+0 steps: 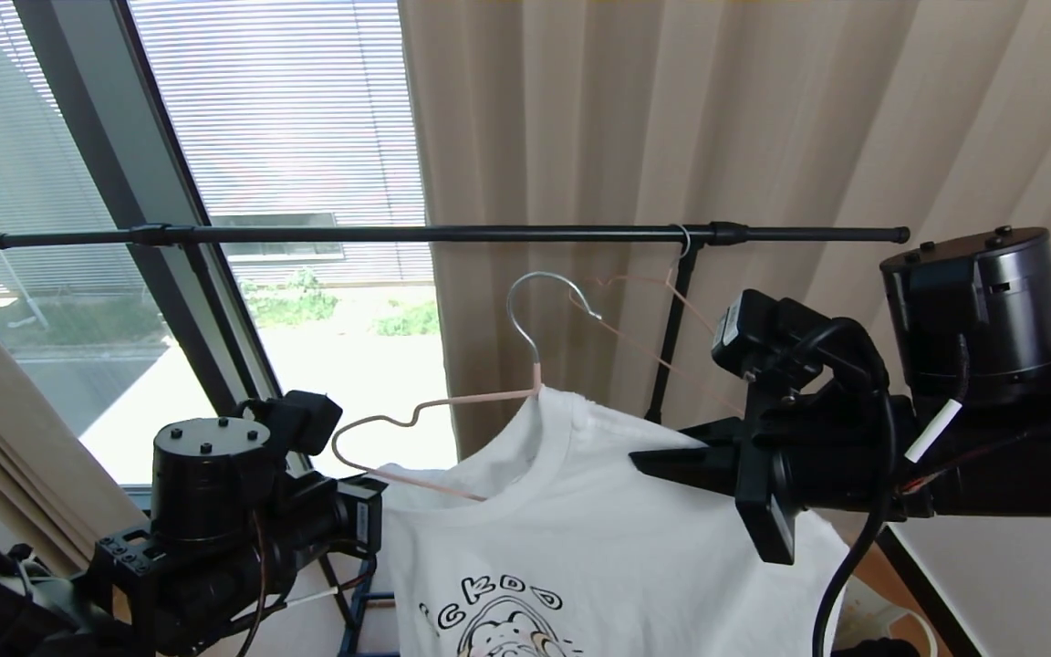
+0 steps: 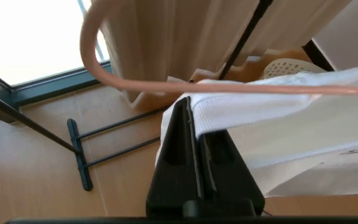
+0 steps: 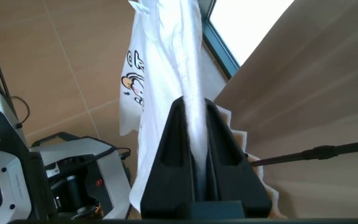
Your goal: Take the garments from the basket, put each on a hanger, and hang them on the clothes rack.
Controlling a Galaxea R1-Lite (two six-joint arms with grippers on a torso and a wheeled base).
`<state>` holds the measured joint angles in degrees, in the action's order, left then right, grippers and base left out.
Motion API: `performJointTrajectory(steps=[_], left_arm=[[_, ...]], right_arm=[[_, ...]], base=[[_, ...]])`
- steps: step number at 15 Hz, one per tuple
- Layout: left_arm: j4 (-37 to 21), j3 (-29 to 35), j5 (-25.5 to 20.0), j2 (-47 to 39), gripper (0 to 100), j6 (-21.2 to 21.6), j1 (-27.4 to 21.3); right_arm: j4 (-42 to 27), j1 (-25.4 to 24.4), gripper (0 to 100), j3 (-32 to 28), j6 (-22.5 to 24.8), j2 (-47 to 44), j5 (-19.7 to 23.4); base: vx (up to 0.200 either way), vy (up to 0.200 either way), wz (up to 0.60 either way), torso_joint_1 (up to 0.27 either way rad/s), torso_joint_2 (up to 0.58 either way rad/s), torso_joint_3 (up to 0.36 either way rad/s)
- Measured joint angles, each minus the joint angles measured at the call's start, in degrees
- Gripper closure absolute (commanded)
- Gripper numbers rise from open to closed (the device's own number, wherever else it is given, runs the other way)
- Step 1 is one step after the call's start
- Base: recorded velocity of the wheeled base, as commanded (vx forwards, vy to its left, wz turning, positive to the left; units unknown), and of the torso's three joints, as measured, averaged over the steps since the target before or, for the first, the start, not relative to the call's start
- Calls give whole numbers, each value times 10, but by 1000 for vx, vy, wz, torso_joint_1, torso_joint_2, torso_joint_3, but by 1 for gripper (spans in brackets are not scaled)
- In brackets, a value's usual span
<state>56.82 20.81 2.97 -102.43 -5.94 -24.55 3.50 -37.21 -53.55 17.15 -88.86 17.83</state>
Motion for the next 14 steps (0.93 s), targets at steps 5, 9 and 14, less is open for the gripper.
performJointTrajectory(steps=[5,9,14], left_arm=[[0,15,0,-2,100,-1,39],[0,18,-1,-6,100,0,54],[1,20,-2,-6,100,0,63]], right_arm=[[0,15,100,20,51,-2,1],[0,26,100,26,64,0,1],[-1,42,100,30,93,0,0]], base=[[0,0,0,0,0,0],[0,0,0,0,0,0],[0,0,0,0,0,0]])
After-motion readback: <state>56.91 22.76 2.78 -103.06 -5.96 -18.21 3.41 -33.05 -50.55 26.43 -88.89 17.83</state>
